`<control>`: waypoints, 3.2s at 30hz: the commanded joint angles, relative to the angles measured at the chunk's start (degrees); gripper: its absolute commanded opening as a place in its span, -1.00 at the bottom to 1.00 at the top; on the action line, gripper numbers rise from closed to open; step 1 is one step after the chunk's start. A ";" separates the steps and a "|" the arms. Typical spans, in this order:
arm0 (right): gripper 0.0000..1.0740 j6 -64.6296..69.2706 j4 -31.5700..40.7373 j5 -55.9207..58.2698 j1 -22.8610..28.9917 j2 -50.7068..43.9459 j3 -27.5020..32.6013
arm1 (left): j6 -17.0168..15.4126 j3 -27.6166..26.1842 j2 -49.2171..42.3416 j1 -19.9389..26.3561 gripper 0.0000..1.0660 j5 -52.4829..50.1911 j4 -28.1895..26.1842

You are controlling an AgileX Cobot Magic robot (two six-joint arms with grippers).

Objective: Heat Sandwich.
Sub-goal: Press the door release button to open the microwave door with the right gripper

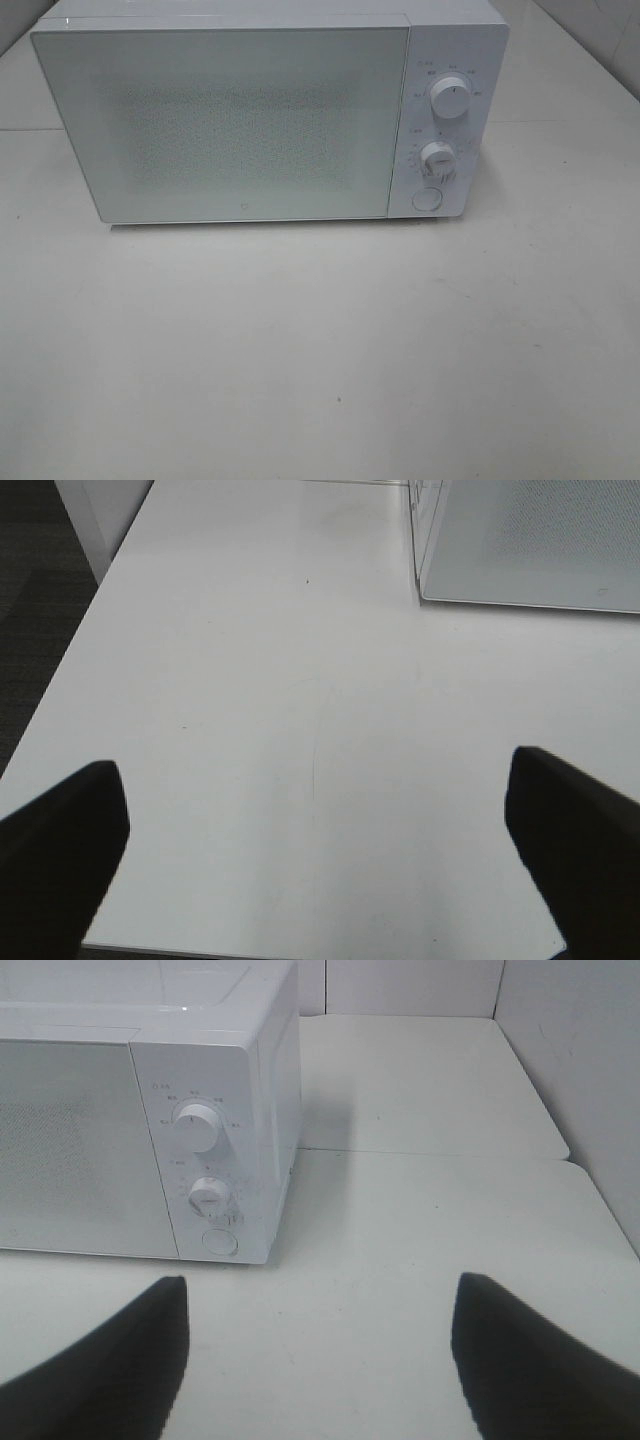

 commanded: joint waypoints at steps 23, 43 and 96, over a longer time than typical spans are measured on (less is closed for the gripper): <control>0.32 0.63 -0.23 -28.59 -0.29 32.60 2.23 | -0.06 0.00 -0.92 -0.23 0.83 -0.69 -0.23; 0.32 1.38 0.86 -65.95 -0.11 55.81 10.20 | -0.06 0.00 -0.92 -0.23 0.83 -0.69 -0.23; 0.32 -9.85 40.28 -92.82 32.09 83.48 8.77 | -0.06 0.00 -0.92 -0.23 0.83 -0.69 -0.23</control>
